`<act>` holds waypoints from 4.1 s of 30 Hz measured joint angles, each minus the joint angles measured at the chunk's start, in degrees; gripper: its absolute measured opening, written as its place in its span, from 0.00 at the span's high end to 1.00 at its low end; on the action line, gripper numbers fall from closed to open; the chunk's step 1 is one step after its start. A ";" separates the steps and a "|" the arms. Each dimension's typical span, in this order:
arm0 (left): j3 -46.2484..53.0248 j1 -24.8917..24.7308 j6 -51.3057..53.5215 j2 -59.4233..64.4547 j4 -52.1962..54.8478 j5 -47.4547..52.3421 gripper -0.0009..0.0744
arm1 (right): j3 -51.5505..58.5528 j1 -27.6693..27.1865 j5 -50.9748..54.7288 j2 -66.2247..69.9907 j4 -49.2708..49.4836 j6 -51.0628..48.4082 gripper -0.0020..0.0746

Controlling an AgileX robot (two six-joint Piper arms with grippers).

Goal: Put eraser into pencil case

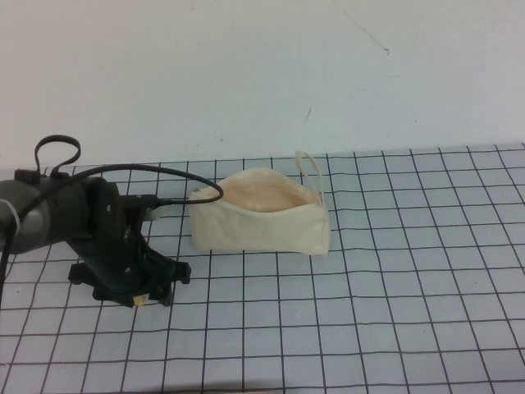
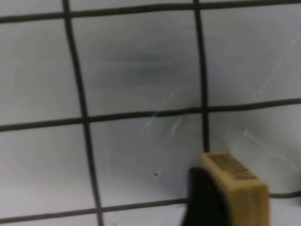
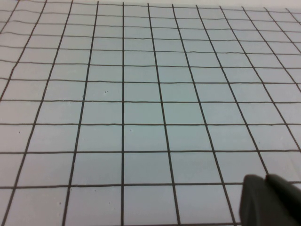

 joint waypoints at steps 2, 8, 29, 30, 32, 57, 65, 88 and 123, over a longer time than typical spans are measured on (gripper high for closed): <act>0.00 0.00 -0.10 0.02 0.38 0.00 0.51 | 0.00 0.00 0.00 0.00 0.00 0.00 0.97; -0.23 0.10 -0.08 0.11 1.64 0.00 0.87 | 0.00 0.00 0.00 0.00 0.00 0.00 0.97; -13.93 -5.44 27.60 -8.86 -25.13 -10.29 0.84 | 0.00 0.00 0.00 0.00 0.00 0.00 0.98; -14.37 -5.54 28.35 -7.87 -25.50 -10.29 0.80 | 0.00 0.00 0.00 0.00 0.00 0.00 0.98; -15.27 -5.95 28.87 -6.16 -25.87 -9.41 0.64 | 0.00 0.00 0.00 0.00 0.00 0.00 0.97; -7.46 -3.70 4.85 -37.57 13.14 -13.06 0.99 | 0.00 0.00 0.00 0.00 -0.01 0.00 0.98; 18.08 -3.70 -14.11 -57.67 29.88 -20.94 0.99 | 0.00 0.00 0.00 0.00 -0.01 0.00 0.97; 48.05 -3.70 -19.00 -83.93 32.55 -19.88 0.99 | 0.00 0.00 0.00 0.00 -0.01 0.00 0.98; 69.49 9.48 -23.14 -111.34 18.53 -16.94 0.99 | 0.00 0.00 0.00 0.00 -0.11 0.00 0.98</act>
